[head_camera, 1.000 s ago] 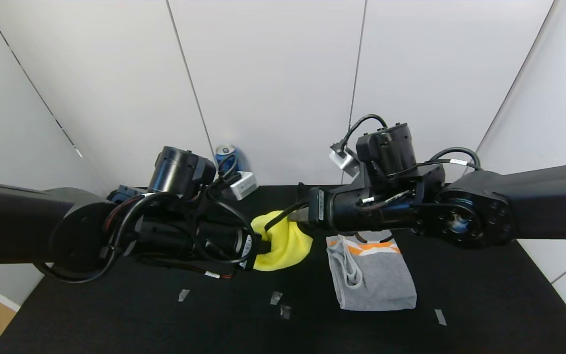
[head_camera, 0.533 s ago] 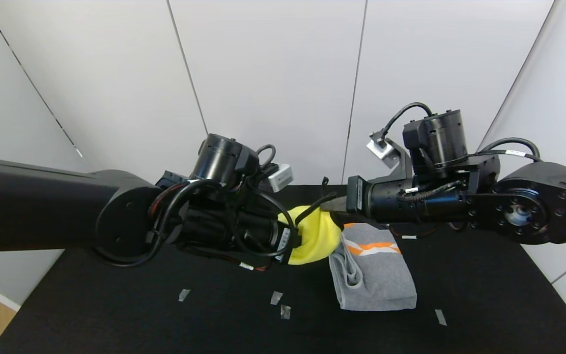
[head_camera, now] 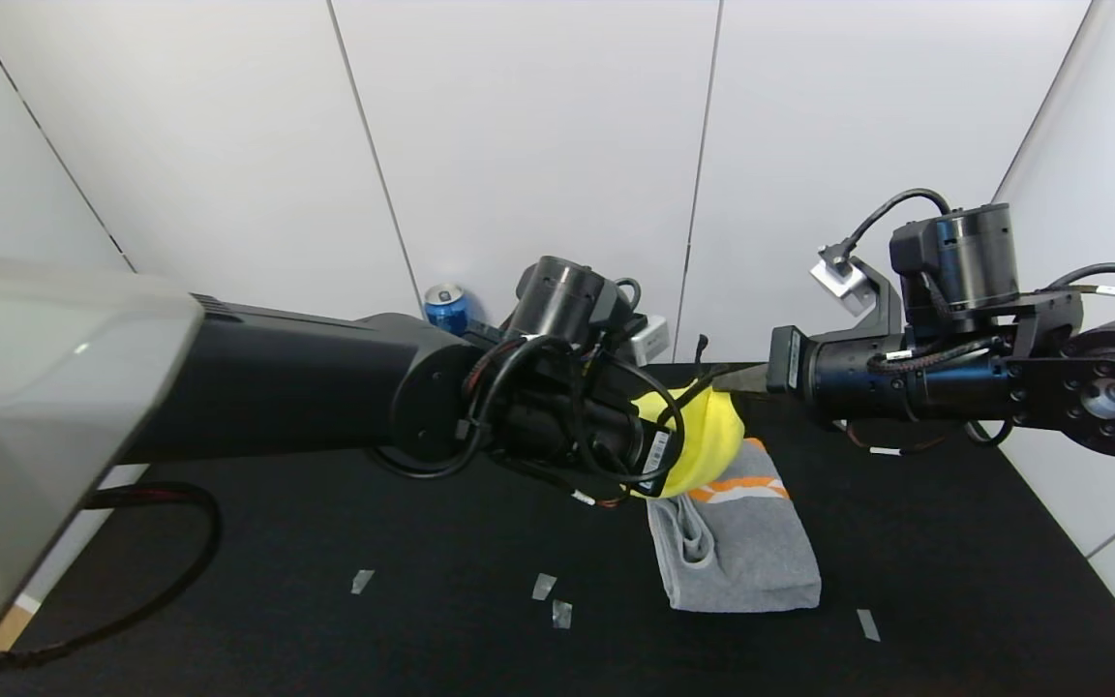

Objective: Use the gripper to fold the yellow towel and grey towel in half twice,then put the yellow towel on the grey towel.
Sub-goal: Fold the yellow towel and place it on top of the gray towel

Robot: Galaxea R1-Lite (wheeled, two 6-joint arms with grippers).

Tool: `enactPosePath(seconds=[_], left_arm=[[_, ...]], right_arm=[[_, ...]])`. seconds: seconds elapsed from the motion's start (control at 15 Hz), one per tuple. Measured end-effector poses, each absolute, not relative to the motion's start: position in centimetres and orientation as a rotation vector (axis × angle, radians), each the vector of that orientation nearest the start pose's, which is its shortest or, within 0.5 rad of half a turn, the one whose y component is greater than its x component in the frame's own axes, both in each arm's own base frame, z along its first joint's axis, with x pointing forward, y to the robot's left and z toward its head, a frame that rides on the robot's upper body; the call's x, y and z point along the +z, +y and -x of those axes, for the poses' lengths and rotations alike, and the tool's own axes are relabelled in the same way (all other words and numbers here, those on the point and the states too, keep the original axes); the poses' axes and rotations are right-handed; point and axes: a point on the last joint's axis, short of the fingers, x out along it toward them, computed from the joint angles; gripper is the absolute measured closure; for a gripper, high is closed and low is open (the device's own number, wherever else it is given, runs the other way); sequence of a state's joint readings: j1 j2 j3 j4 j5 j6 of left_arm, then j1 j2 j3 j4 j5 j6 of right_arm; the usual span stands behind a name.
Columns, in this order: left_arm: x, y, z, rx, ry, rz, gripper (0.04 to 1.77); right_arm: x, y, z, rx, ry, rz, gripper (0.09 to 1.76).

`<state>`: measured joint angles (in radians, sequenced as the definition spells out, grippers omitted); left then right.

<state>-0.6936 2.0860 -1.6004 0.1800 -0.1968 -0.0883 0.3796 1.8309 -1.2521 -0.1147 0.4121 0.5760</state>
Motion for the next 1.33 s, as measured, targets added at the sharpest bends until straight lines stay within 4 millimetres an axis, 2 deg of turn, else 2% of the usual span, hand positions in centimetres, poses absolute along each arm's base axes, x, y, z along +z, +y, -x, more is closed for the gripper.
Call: enactPosePath(seconds=[0.33,0.6,0.93,1.33], left_arm=[[17.4,-30.6,-33.4,-0.804,0.661,-0.086,1.63],[15.3,-32.8,-33.6,-0.808,0.679,-0.096,1.63],[13.0,-33.7,-33.3,-0.796,0.737,-0.106,1.63],[10.6,-33.6,-32.2,-0.793,0.819,-0.145,1.63]], right_arm=[[20.8,12.3,-33.0,0.579,0.676,-0.522,1.72],[19.5,11.2,-33.0,0.543,0.697,-0.511,1.72],[17.0,10.6,-32.4,0.535,0.688,-0.517,1.72],[13.9,10.1,-30.8,0.512,0.758,-0.515,1.72]])
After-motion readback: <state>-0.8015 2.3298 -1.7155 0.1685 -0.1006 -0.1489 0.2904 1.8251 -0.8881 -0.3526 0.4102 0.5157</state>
